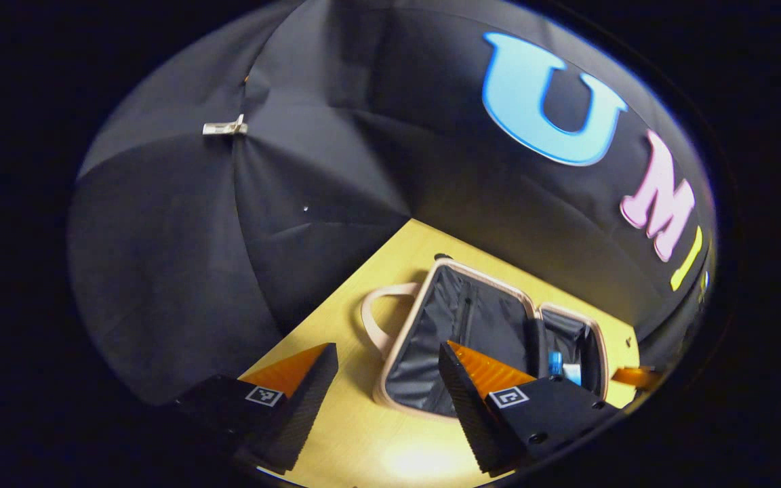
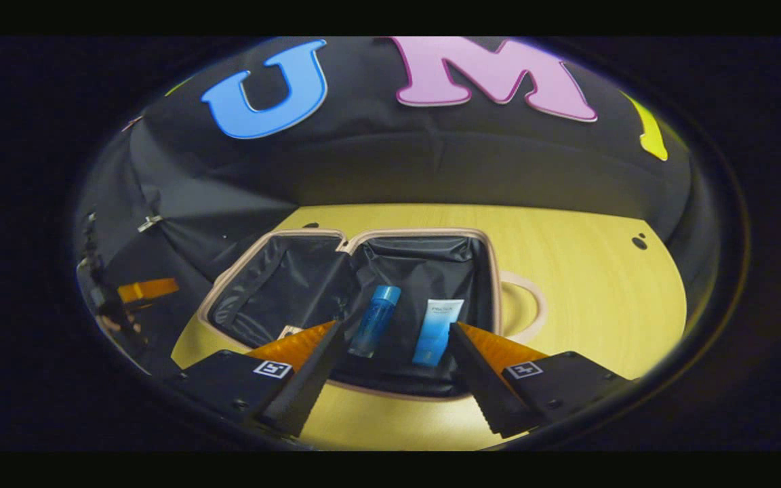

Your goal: First open the suitcase, pack the skin care products into it, and then close the suitcase.

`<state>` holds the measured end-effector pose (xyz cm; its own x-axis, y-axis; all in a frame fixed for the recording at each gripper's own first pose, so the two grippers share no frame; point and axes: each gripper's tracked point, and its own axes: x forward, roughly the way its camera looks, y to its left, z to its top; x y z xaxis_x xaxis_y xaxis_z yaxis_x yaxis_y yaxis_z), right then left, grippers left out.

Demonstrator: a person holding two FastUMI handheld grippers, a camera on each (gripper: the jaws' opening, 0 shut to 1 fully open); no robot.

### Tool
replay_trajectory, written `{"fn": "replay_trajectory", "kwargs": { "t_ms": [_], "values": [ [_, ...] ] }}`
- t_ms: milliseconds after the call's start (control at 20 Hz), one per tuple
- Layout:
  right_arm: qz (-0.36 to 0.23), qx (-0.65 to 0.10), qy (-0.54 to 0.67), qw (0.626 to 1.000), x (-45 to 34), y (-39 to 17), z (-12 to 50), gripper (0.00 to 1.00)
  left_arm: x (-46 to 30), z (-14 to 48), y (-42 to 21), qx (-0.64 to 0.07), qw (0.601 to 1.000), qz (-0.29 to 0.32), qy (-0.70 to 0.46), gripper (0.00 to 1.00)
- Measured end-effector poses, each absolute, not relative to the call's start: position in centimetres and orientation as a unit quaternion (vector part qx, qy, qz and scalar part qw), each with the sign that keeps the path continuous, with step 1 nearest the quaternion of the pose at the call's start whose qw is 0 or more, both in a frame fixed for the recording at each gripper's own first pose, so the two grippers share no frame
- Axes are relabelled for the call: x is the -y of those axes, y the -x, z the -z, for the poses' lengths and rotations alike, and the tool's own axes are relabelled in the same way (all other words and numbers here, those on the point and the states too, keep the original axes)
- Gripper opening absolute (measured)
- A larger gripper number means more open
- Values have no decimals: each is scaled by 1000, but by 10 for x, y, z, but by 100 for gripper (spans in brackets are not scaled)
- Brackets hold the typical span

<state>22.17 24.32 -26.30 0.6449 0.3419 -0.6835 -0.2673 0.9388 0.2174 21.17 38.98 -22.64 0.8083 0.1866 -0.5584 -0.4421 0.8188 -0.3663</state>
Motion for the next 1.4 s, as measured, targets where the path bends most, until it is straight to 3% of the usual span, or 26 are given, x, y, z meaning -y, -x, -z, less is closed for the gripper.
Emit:
{"fn": "replay_trajectory", "kwargs": {
  "t_ms": [250,300,350,700,750,850,900,950,1000,1100,1400],
  "values": [
    [-123,-392,-26,911,-158,-158,261,98,-434,259,-267,-246,892,-171,339,88],
    [-111,-400,-24,910,-143,-148,264,98,-440,268,-276,-251,885,-167,355,81],
    [-101,-410,-21,906,-130,-137,267,98,-442,281,-285,-260,877,-158,371,88],
    [-65,-441,-36,894,-83,-108,271,98,-444,337,-306,-291,795,-137,515,80],
    [-63,-443,-39,894,-79,-108,272,98,-441,343,-306,-294,787,-139,524,60],
    [-58,-441,-46,894,-74,-108,271,98,-439,335,-309,-278,779,-146,542,29],
    [-56,-441,-50,895,-72,-108,272,98,-440,331,-310,-271,784,-144,539,19],
    [-55,-440,-53,895,-69,-107,271,98,-438,325,-309,-271,793,-143,526,22],
    [-54,-439,-55,895,-67,-107,270,98,-437,317,-308,-277,806,-141,505,14],
    [-57,-435,-55,897,-62,-107,269,98,-432,292,-308,-285,838,-138,444,10],
    [-76,-404,-45,911,-48,-113,251,98,-383,149,-309,-226,927,-90,284,8]
  ]
}}
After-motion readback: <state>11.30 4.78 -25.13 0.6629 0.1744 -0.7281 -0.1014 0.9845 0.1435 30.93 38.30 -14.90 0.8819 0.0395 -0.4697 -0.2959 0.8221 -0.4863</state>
